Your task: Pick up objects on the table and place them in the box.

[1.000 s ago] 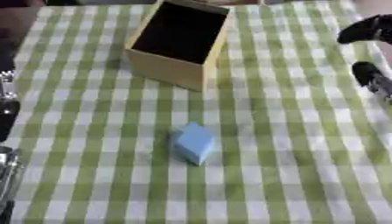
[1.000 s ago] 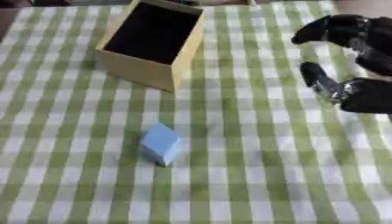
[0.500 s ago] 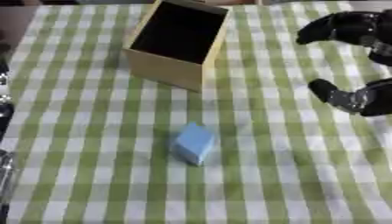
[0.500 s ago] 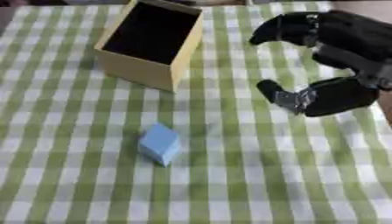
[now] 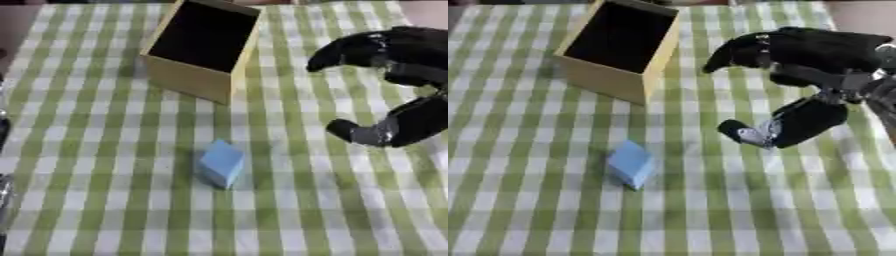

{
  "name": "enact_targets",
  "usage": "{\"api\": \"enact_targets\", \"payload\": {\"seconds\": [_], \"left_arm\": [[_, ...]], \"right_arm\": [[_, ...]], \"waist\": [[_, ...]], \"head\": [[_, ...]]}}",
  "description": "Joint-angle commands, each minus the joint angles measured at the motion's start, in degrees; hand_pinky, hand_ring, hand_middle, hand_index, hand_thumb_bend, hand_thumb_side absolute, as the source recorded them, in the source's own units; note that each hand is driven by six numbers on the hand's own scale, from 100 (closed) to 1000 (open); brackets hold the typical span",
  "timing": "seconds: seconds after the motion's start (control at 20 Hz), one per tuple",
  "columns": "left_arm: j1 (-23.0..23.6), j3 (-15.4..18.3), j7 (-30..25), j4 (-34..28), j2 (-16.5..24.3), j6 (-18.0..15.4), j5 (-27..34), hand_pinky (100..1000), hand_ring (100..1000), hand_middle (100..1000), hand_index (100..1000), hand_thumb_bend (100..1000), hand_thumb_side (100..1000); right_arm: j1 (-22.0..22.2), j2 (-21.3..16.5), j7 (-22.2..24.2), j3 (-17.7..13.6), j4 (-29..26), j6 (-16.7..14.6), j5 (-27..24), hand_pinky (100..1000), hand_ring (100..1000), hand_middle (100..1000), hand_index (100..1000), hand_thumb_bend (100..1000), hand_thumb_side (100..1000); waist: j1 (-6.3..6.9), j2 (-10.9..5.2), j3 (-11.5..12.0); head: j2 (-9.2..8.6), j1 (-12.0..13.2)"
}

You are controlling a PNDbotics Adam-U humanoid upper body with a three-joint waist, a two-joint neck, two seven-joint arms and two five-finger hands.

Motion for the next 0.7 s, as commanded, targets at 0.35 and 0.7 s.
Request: {"api": "enact_targets", "payload": {"seconds": [0.35, 0.7], "left_arm": [[-0.9, -0.1, -0.3, -1.1, 1.0, 0.0, 0.2, 668, 689, 654, 720, 290, 592], [-1.2, -0.1, -0.4, -1.1, 1.0, 0.0, 0.3, 668, 689, 654, 719, 289, 590]], "right_arm": [[-3.5, 3.4, 6.4, 2.2, -0.6, 2.4, -0.7, 869, 938, 894, 940, 262, 558], [-6.6, 6.8, 10.7, 4.9, 1.9, 0.8, 0.3, 871, 941, 898, 941, 276, 534]], "waist": [[-0.26, -0.56, 0.8], [-0.63, -0.34, 1.9]], "head": [[-0.71, -0.9], [-1.14, -1.7]]}}
